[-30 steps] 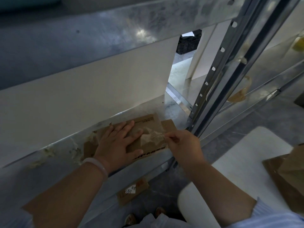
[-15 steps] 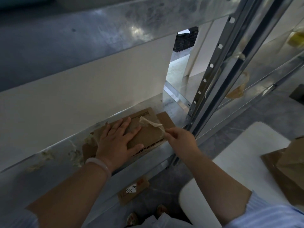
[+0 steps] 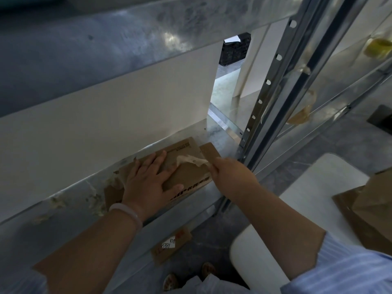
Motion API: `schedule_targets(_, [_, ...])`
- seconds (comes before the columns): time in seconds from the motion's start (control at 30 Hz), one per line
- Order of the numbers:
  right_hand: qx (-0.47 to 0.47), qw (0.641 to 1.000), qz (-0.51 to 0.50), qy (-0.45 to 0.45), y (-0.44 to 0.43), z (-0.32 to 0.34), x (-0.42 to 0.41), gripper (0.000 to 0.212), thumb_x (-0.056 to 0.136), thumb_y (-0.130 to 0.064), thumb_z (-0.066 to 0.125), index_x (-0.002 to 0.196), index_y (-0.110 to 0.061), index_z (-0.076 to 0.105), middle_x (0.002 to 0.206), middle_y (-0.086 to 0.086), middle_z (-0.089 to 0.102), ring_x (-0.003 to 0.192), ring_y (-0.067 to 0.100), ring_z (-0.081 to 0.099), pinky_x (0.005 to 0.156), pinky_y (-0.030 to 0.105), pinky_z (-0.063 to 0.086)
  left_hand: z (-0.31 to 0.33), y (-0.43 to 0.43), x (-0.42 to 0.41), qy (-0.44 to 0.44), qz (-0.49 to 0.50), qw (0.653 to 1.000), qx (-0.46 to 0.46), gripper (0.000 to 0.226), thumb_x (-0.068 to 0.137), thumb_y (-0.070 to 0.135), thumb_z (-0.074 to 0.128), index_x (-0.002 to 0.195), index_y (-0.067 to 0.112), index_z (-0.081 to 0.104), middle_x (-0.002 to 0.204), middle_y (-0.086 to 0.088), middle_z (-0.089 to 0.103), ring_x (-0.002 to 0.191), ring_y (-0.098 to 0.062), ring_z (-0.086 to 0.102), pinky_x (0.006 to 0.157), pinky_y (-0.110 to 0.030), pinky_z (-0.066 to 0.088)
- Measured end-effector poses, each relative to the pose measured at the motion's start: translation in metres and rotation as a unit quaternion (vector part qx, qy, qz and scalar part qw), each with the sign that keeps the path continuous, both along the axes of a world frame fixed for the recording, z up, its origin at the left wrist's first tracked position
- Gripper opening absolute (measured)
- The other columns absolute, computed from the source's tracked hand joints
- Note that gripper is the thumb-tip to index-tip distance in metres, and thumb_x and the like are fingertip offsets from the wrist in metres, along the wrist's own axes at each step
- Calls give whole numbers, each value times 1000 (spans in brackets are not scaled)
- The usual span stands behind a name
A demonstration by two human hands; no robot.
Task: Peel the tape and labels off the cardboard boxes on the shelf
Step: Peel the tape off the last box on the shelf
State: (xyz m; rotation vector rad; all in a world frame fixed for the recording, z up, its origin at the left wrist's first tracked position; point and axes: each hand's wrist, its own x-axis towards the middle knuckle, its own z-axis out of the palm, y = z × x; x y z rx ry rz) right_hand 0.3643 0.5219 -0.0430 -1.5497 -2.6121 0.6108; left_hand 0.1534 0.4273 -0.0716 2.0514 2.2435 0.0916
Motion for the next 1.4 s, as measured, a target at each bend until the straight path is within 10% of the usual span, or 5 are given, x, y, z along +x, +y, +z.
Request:
schedule_targets(0.37, [81,990,93,-74,-13,9,-8,29,101,-31,32,80,-17,46,65,-4,36,64,19,46,61,29,38,2,1,1,5,4,1000,-28,81,69,84,-4,144,55,5,161,11,-2,147,-14,-2,119,-44,-2])
schedule_targets(0.57, [-9,990,57,130,-26,22,-32,34,98,-28,44,64,-25,45,60,-6,45,54,10,43,51,23,33,0,1,-1,-12,-1,1000,6,82,74,86,2,144,50,27,159,7,17,146,-20,16,118,-48,8])
schedule_targets(0.8, [-70,971,-6,230,1,37,-26,27,97,-29,50,84,-13,66,77,5,64,72,16,59,65,27,48,-1,1,-4,-37,-3,999,-6,82,69,88,-1,144,56,8,160,13,3,147,-14,3,118,-45,2])
schedule_targets(1.17, [-127,930,100,329,-19,45,-54,30,93,-15,58,64,-9,61,56,-14,59,53,3,54,52,23,42,3,8,-3,-163,74,981,74,86,67,83,34,138,36,41,141,11,47,134,-13,39,115,-44,22])
schedule_targets(1.4, [-227,886,-33,402,-8,34,-48,29,91,-41,57,79,-21,74,83,4,71,84,18,67,87,41,55,7,14,-6,-258,108,952,121,41,76,70,45,94,44,71,105,36,57,120,-7,52,106,-45,36])
